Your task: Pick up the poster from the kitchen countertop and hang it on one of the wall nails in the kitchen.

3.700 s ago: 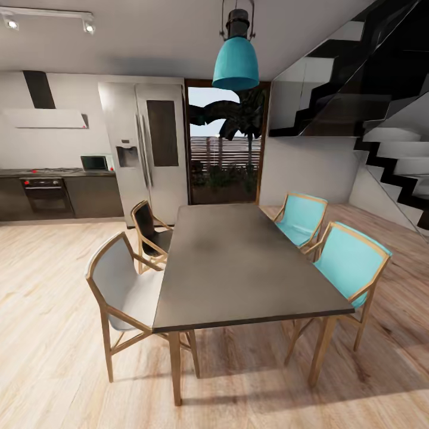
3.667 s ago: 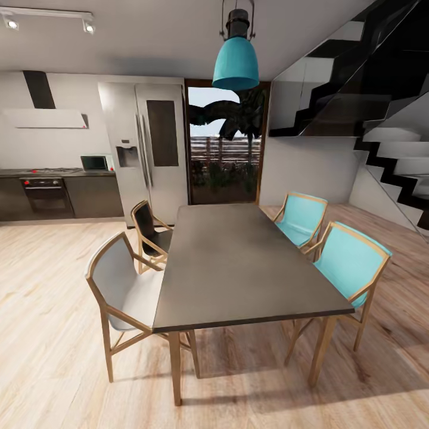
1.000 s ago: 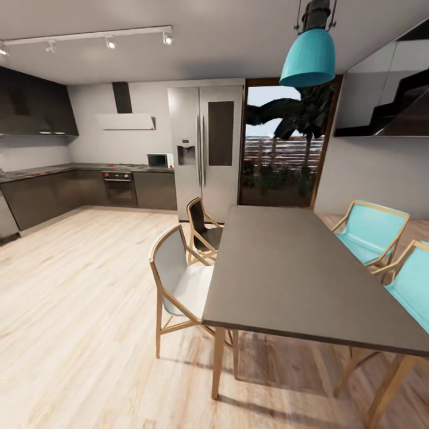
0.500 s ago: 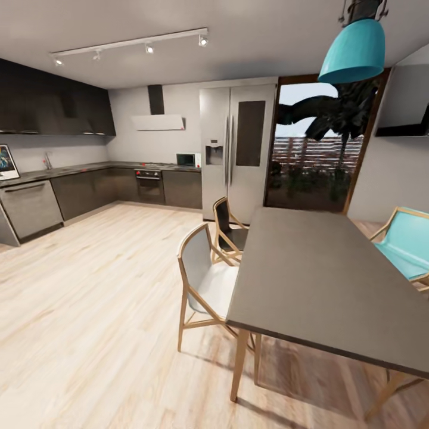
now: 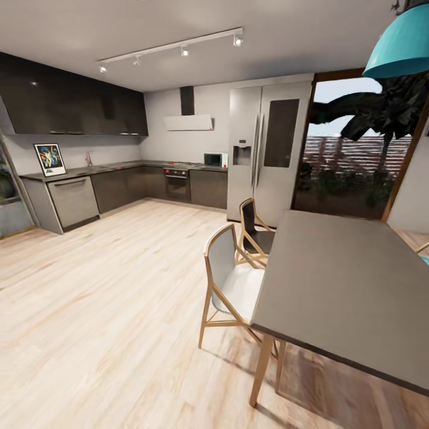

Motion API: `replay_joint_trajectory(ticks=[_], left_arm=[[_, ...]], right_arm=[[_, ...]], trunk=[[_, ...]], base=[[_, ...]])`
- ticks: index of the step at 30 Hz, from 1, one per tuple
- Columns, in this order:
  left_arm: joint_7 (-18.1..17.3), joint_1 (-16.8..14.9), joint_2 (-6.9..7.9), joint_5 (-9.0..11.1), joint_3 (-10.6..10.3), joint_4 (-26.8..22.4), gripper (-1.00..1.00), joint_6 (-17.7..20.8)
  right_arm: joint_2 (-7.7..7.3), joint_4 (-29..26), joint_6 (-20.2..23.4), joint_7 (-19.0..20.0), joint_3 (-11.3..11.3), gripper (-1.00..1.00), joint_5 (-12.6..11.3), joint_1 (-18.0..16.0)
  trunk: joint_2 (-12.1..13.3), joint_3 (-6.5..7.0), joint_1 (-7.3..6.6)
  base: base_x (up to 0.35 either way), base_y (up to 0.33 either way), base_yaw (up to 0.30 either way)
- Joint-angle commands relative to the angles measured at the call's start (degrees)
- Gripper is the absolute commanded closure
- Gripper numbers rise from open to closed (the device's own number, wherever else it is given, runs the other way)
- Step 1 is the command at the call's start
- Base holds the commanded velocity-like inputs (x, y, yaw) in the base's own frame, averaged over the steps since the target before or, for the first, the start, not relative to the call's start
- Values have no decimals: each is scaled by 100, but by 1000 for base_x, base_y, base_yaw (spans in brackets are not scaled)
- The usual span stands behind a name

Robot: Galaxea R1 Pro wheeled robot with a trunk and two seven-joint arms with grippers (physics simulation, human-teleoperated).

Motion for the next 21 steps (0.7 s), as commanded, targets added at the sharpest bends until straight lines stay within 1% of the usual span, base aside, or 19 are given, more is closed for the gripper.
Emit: replay_joint_trajectory(ticks=[1,5,9,12,21], left_arm=[[4,3,0,0,2,-5,-100,-1],[4,2,0,0,3,59,-100,-1],[0,2,0,2,3,91,-100,-1],[-3,2,0,3,3,103,-100,-2],[-17,3,0,1,3,107,-100,-3]], right_arm=[[0,3,-17,-5,1,-100,3,-3],[0,3,-12,2,2,-100,3,-3],[0,3,-15,5,3,-100,9,-3],[0,3,-17,3,3,-100,11,-3],[0,3,-19,-4,3,-100,12,-3]], trunk=[[-3,-5,0],[-3,-5,0],[-3,-5,0],[-3,-5,0],[-3,-5,0]], base=[[0,0,294],[47,1,294],[200,51,240],[273,182,116],[285,223,269]])
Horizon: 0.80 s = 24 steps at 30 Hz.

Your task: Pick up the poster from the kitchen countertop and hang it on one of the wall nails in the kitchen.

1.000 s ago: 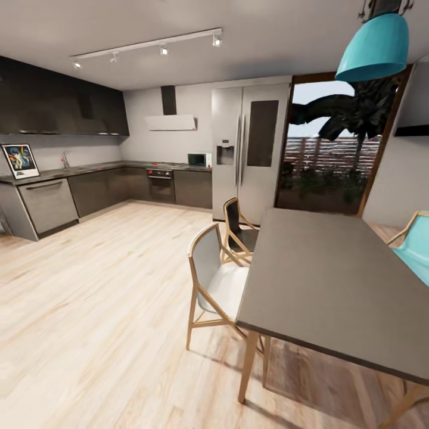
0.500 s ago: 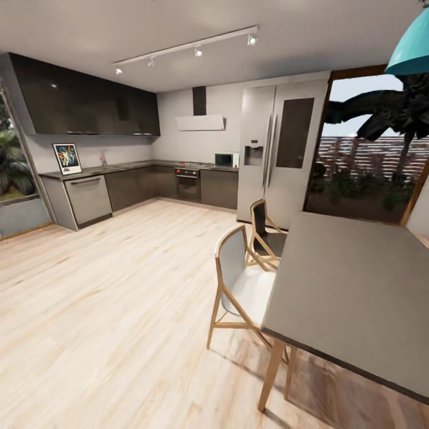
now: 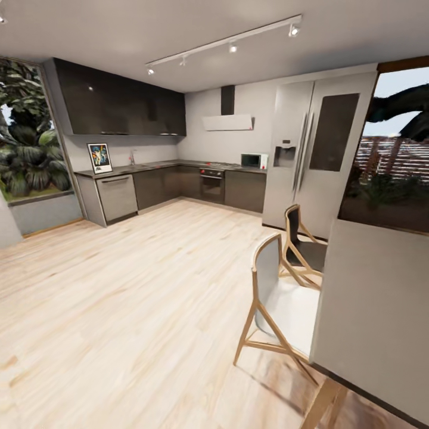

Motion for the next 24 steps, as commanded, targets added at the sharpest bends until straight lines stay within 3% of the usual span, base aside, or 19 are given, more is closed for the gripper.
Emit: replay_joint_trajectory(ticks=[1,24], left_arm=[[0,0,0,1,0,-6,-100,0],[-12,2,0,-1,0,-5,-100,-8]], right_arm=[[0,2,-16,-5,0,-100,4,-2],[-48,43,-7,11,-7,-100,11,5]], trunk=[[-3,-5,3],[-3,-5,3]], base=[[293,204,289],[319,131,277]])
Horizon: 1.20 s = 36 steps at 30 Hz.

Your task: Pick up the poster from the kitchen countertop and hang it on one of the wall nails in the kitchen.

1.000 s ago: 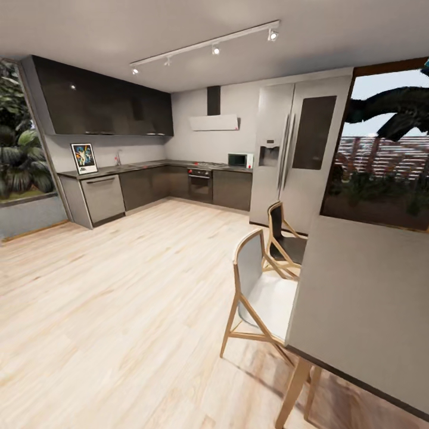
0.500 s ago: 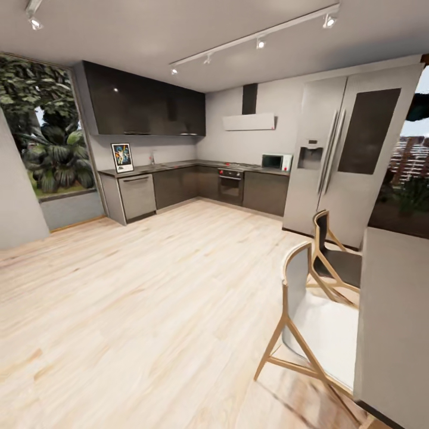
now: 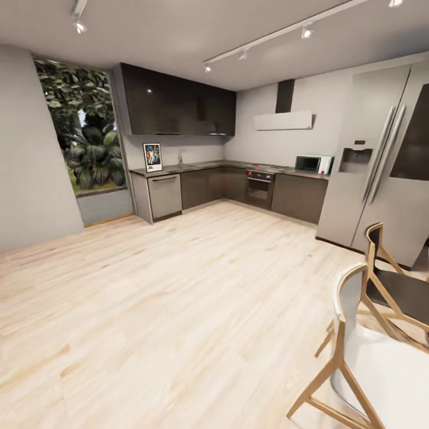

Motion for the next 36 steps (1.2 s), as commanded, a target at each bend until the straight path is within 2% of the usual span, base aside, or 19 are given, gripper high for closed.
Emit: replay_joint_trajectory(ticks=[1,9,36], left_arm=[[1,1,0,0,2,-6,-100,-2],[1,1,0,0,2,-6,-100,-2],[1,-1,0,0,2,-6,-100,-2]], right_arm=[[-7,32,-17,-3,0,-100,5,-2],[-59,350,-30,-2,14,-100,15,-1],[-93,375,-34,-5,-1,-100,14,-1]], trunk=[[-2,-5,4],[-2,-5,4],[-2,-5,4]], base=[[333,86,97],[334,58,29],[336,21,0]])
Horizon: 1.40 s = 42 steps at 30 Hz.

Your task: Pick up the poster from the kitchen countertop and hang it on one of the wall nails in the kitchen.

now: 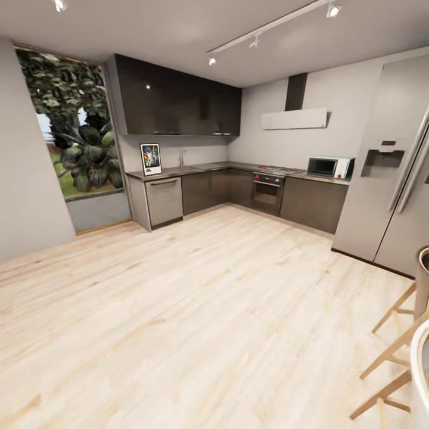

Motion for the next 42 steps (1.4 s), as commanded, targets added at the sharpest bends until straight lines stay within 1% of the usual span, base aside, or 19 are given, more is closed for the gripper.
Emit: replay_joint_trajectory(ticks=[1,36,42], left_arm=[[1,1,0,0,2,-7,-100,-2],[1,1,0,0,3,-7,-100,5],[1,1,0,0,2,-7,-100,7]], right_arm=[[0,3,-17,-3,-1,-100,6,-3],[6,-6,-19,-1,7,-100,-2,-3],[8,-6,-18,-1,7,-100,-2,-3]], trunk=[[-2,-5,4],[-2,-5,4],[-2,-5,4]], base=[[336,103,0],[329,163,1],[323,178,176]])
